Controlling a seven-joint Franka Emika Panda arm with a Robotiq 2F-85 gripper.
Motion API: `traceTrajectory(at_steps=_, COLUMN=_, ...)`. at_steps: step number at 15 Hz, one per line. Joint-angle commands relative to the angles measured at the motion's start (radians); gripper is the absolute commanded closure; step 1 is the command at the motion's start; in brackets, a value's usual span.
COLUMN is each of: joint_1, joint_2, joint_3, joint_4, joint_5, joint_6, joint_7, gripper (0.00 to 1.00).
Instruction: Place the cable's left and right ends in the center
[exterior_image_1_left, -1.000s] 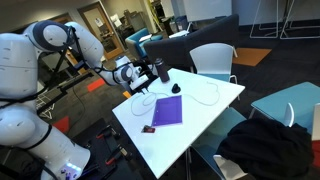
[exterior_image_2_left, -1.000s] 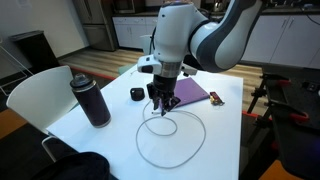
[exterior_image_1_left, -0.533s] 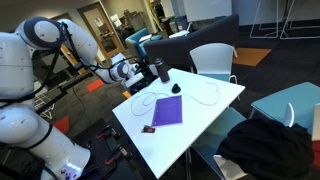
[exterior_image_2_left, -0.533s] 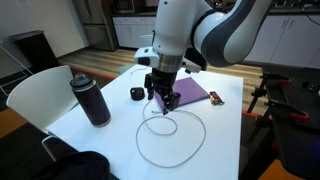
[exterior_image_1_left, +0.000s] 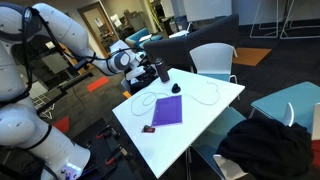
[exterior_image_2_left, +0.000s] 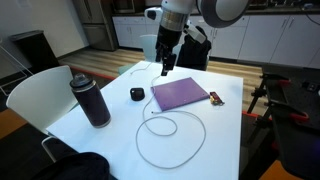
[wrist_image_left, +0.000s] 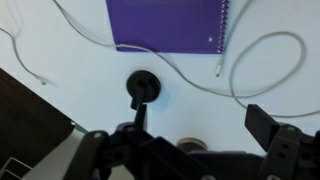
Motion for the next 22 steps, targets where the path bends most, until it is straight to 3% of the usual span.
traceTrajectory(at_steps=1, joint_1=-0.023, joint_2=-0.012, joint_3=-0.003, joint_4=-0.004, joint_5=-0.005, joint_6=-0.008, joint_7=0.016, gripper=0.00)
traceTrajectory(at_steps=4, joint_1=-0.026, joint_2=-0.025, joint_3=-0.010, joint_4=-0.015, joint_5=-0.003, joint_6=-0.011, joint_7=0.034, gripper=0.00)
traceTrajectory(at_steps=7, joint_1=0.009, joint_2=0.012, joint_3=-0.123, joint_4=0.053, joint_5=-0.019, joint_6=0.033, joint_7=0.168, gripper=0.00)
traceTrajectory(at_steps=13, joint_1=-0.131, joint_2=0.081, joint_3=-0.187, joint_4=0.182, joint_5=0.077, joint_6=0.071, joint_7=0.194, gripper=0.00)
traceTrajectory(at_steps=15, joint_1=-0.186, joint_2=0.133, joint_3=-0.183, joint_4=0.239, joint_5=0.100, joint_6=0.090, joint_7=0.164, gripper=0.00)
traceTrajectory(at_steps=22, joint_1=-0.365, joint_2=0.370, joint_3=-0.054, joint_4=0.433, joint_5=0.219, joint_6=0.203, joint_7=0.141, gripper=0.00)
